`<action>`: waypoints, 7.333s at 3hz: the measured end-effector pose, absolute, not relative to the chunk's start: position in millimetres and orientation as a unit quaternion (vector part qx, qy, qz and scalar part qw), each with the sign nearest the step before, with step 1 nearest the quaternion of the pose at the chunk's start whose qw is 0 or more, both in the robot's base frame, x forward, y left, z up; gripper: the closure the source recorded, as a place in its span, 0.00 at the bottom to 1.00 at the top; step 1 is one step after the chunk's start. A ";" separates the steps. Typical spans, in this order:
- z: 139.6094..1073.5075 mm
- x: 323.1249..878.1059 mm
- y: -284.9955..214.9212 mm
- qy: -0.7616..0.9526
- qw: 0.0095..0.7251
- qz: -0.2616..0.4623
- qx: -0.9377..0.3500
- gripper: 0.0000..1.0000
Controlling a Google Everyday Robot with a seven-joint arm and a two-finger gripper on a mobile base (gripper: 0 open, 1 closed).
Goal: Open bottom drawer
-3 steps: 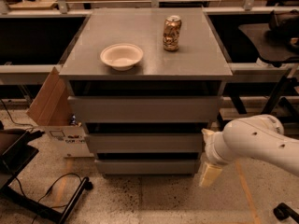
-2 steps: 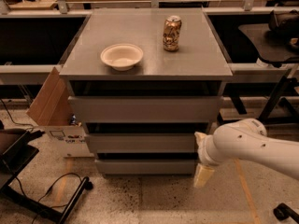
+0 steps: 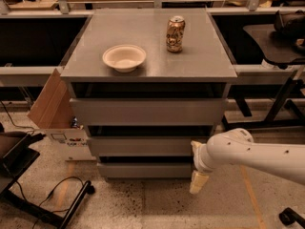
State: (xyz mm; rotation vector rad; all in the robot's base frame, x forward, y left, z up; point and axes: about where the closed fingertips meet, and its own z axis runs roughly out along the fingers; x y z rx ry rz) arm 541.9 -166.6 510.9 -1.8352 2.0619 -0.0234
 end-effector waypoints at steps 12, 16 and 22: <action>219.6 619.9 -159.1 0.719 0.103 -0.027 -0.686 0.00; 194.2 655.6 -177.9 0.714 0.115 -0.090 -0.685 0.00; 196.8 651.7 -175.3 0.713 0.121 -0.086 -0.685 1.00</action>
Offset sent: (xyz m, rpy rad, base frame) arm 0.0116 0.0033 -0.0249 0.0163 0.0380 -0.0326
